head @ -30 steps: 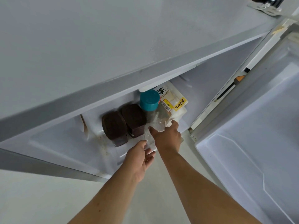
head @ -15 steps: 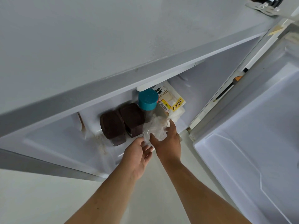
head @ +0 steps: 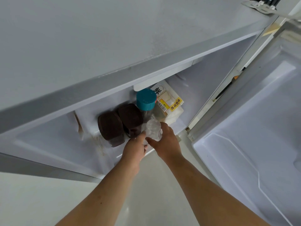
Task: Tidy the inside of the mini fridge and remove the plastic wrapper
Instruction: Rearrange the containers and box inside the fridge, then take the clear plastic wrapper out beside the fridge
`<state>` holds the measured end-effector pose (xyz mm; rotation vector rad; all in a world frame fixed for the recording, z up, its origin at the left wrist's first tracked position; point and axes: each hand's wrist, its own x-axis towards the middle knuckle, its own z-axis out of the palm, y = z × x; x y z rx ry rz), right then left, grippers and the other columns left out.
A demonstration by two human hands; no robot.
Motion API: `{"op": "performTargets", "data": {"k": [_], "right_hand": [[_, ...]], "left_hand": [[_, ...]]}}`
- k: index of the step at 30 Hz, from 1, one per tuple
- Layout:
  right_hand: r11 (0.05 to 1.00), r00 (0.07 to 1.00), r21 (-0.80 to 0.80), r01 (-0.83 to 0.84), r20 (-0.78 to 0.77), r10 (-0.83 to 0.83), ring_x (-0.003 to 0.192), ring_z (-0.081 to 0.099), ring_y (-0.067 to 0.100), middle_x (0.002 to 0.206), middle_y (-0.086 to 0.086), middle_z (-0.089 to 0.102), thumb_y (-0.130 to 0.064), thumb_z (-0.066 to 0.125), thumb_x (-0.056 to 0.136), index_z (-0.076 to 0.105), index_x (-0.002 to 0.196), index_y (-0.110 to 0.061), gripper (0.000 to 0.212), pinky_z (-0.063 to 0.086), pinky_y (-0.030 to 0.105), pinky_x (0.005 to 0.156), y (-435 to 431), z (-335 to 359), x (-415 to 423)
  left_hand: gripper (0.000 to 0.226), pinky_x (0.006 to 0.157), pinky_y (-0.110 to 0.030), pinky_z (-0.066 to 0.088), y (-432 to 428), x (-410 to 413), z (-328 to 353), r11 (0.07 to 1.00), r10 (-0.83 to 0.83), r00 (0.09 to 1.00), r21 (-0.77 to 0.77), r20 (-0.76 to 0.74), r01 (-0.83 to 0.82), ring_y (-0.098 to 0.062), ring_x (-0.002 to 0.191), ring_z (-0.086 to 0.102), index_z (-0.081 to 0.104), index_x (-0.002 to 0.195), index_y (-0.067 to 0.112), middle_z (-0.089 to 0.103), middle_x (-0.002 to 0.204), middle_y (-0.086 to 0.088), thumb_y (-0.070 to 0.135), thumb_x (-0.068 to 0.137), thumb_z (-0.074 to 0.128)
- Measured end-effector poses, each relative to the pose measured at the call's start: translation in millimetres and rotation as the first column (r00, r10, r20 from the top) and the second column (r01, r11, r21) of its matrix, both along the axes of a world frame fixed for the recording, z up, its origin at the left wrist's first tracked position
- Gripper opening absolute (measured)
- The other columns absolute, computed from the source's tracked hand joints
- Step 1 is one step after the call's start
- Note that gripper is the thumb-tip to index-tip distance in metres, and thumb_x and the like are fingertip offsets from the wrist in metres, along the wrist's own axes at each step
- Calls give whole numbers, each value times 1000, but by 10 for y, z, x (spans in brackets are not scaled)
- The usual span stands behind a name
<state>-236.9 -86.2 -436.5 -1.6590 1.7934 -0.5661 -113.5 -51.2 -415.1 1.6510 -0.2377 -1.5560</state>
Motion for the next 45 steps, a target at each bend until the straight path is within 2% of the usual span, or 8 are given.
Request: {"op": "performTargets", "data": {"k": [4, 6, 12, 17, 24, 28, 40, 45], "right_hand": [[988, 994, 147, -55, 98, 41, 88, 60, 2, 122, -15, 61, -49, 86, 74, 38, 137, -45, 80, 41, 6, 64, -55, 58, -69], [973, 986, 211, -93, 157, 60, 82, 55, -2, 117, -18, 54, -45, 85, 76, 39, 139, -43, 78, 37, 4, 49, -101, 104, -117], [967, 975, 231, -106, 214, 56, 103, 53, 12, 118, -17, 52, -41, 84, 79, 41, 143, -36, 77, 36, 14, 69, -62, 158, -145], [971, 982, 223, -86, 183, 45, 80, 54, -1, 101, -24, 53, -43, 80, 78, 39, 138, -41, 73, 41, 10, 56, 143, 265, -127], [981, 980, 195, -1, 194, -38, 86, 60, -6, 100, -28, 59, -49, 77, 71, 40, 123, -56, 64, 49, 16, 60, 642, 576, -325], [990, 980, 133, 56, 185, -80, 79, 57, -18, 92, -33, 57, -52, 75, 67, 34, 108, -64, 58, 41, 6, 48, 951, 906, -580], [991, 972, 12, 135, 191, -135, 83, 62, 0, 97, -17, 64, -43, 71, 68, 49, 120, -40, 57, 44, 18, 58, 2316, 1599, -1240], [995, 977, 23, 96, 191, -98, 83, 64, 4, 95, -14, 65, -38, 71, 69, 52, 114, -37, 49, 48, 22, 62, 2818, 1627, -1098]], "left_hand": [[62, 92, -35, 58, -51, -3, 25, 998, -60, 998, -3, 31, 60, -18, 103, 70, 62, 129, 29, 71, 115, 0, 68, 82, 68], [63, 84, -32, 59, -77, 5, 25, 998, -55, 998, -8, 31, 55, -18, 98, 71, 63, 125, 31, 71, 107, 3, 72, 78, 69], [56, 85, -33, 60, -79, 26, 53, 995, -93, 992, -37, 80, 96, -17, 95, 70, 65, 110, 35, 68, 96, 8, 77, 73, 70], [54, 98, -39, 57, 35, 26, 100, 991, -112, 989, -67, 96, 118, -18, 104, 68, 63, 118, 34, 68, 110, 7, 70, 80, 70], [76, 94, -38, 59, 411, -174, 341, 973, -178, 979, -129, 96, 190, -21, 104, 71, 66, 124, 31, 70, 117, 4, 75, 63, 70], [38, 83, -31, 60, 637, -420, 662, 953, -226, 967, -178, 120, 245, -19, 101, 71, 69, 101, 41, 69, 112, 12, 70, 76, 69], [24, 60, -17, 57, 1904, -1074, 1521, 894, -347, 924, -240, 163, 378, -15, 99, 72, 75, 90, 43, 72, 99, 22, 65, 86, 65], [31, 70, -23, 59, 2462, -953, 1555, 916, -318, 937, -208, 147, 343, -17, 104, 70, 72, 100, 37, 69, 111, 14, 64, 88, 65]]}}
